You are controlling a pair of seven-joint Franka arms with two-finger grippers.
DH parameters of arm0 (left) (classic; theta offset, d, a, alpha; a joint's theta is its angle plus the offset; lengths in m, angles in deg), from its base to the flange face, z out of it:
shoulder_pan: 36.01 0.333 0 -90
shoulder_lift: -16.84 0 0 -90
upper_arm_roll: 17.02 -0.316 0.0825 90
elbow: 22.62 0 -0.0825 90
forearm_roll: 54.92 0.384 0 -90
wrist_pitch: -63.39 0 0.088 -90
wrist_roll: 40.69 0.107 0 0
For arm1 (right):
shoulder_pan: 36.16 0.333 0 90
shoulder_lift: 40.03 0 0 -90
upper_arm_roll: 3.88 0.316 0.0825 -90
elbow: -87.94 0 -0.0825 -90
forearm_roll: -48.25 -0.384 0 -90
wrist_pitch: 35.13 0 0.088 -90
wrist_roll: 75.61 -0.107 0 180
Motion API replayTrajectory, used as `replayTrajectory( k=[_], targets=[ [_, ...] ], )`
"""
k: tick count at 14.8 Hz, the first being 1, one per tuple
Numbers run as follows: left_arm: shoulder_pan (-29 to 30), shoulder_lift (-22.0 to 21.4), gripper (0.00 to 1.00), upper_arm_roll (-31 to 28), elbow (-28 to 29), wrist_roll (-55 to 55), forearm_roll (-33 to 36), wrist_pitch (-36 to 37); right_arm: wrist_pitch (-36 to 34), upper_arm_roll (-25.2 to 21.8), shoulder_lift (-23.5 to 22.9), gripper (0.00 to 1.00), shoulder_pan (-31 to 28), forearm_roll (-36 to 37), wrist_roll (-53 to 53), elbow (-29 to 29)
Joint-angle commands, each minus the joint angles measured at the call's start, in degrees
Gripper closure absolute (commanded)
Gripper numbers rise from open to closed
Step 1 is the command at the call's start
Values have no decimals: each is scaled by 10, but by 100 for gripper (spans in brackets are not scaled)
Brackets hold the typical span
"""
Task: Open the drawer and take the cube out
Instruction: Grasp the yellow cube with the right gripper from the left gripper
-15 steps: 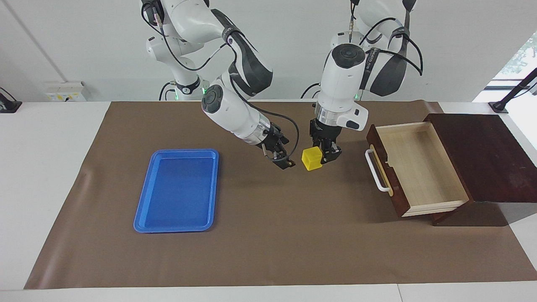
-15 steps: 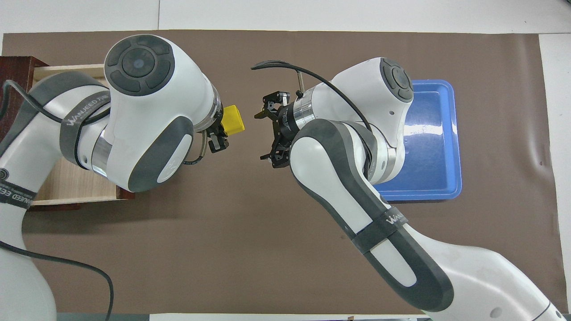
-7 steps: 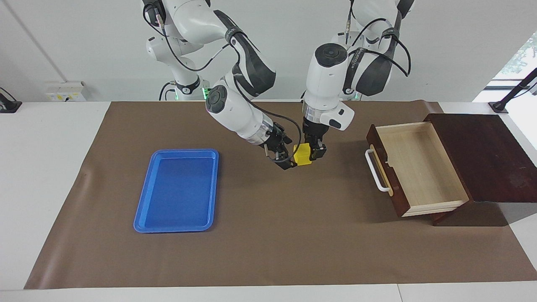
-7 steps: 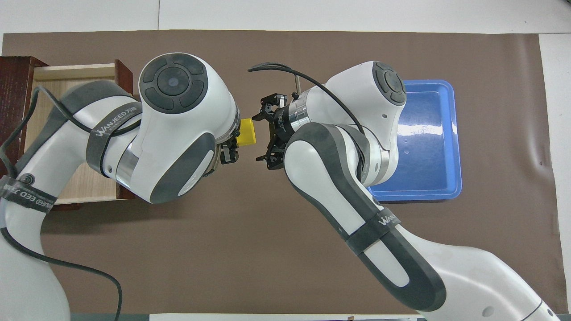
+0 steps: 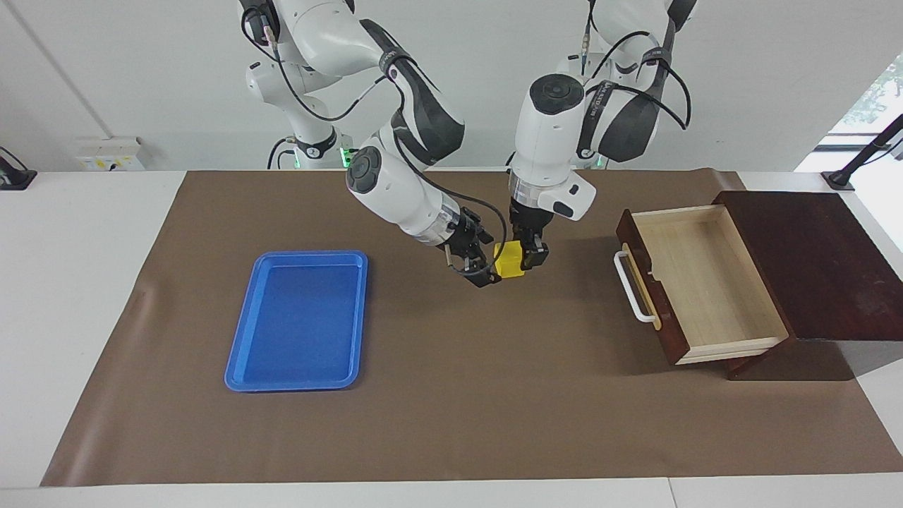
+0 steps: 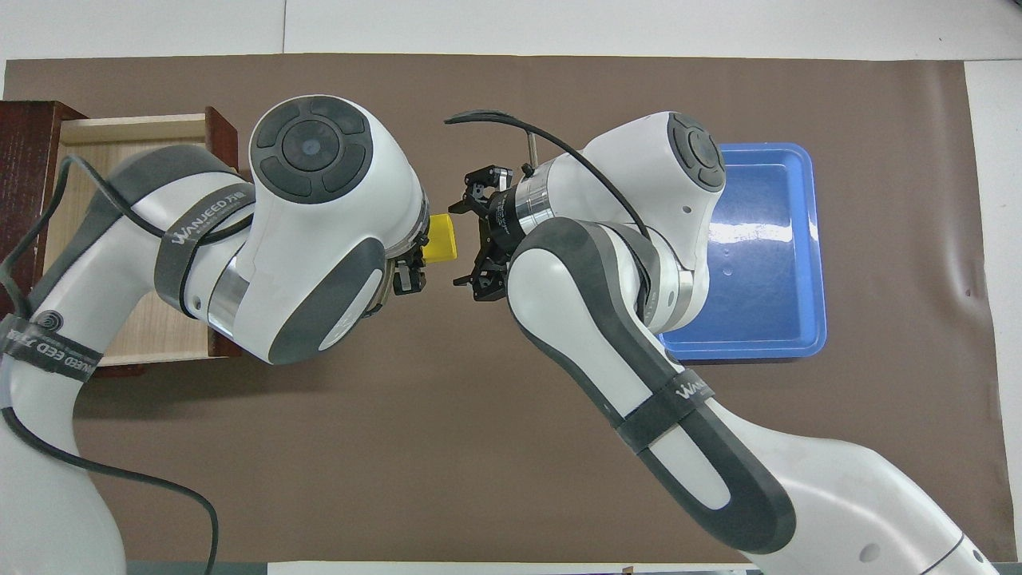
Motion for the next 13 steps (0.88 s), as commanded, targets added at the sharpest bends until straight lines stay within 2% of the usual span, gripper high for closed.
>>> replayTrajectory(
  k=[1, 7, 9, 12, 13],
  targets=[
    [7, -4, 97, 6, 5, 7, 7, 5, 12, 0, -7, 1, 4, -13, -18, -5],
    [7, -4, 97, 6, 5, 7, 7, 5, 24, -1, -13, 4, 23, -12, -23, -4],
    [7, -4, 97, 6, 5, 7, 7, 5, 25, -1, -13, 14, 23, -12, -22, -4],
    [7, -4, 97, 6, 5, 7, 7, 5, 26, -1, -13, 40, 23, -11, -20, -4],
    [7, -4, 97, 6, 5, 7, 7, 5, 26, -1, -13, 53, 23, -11, -19, -4]
  ],
)
